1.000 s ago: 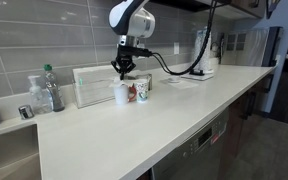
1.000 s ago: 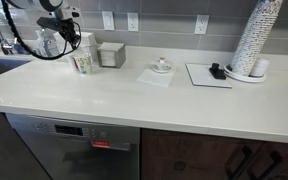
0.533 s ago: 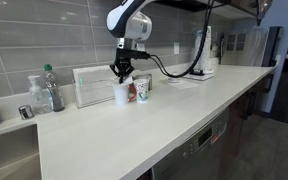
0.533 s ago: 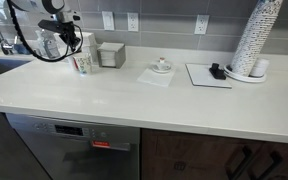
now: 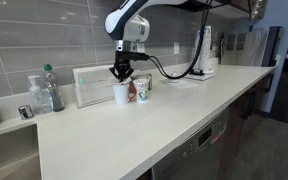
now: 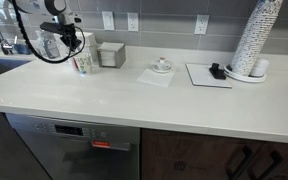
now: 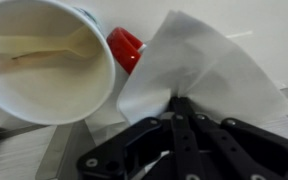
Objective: Place a paper towel in the mug
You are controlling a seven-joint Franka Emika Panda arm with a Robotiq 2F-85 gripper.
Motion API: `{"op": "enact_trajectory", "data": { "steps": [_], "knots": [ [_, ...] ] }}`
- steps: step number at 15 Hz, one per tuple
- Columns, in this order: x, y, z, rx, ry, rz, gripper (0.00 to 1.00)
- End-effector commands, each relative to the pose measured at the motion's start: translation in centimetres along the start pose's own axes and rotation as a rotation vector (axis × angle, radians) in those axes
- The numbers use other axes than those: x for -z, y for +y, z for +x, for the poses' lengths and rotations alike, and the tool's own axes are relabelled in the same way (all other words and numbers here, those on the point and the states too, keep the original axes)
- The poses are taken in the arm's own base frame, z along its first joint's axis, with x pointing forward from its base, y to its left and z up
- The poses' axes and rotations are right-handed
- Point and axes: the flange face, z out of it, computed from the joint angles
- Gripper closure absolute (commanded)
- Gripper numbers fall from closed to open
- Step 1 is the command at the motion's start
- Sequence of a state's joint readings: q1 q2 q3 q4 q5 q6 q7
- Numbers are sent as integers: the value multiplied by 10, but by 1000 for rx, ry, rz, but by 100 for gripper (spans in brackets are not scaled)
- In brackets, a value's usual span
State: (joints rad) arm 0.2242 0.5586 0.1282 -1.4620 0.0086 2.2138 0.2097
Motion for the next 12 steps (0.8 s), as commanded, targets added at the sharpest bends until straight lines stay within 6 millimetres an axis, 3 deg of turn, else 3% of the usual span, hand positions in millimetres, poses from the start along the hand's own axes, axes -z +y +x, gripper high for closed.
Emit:
{"op": "enact_trajectory", "data": {
  "steps": [1, 7, 8, 12],
  "knots": [
    [-6, -2, 4, 32, -30, -26, 100],
    [-2, -4, 5, 76, -42, -50, 100],
    [0, -4, 5, 82, -43, -53, 81],
    [5, -6, 7, 98, -39, -50, 57]
  ]
}}
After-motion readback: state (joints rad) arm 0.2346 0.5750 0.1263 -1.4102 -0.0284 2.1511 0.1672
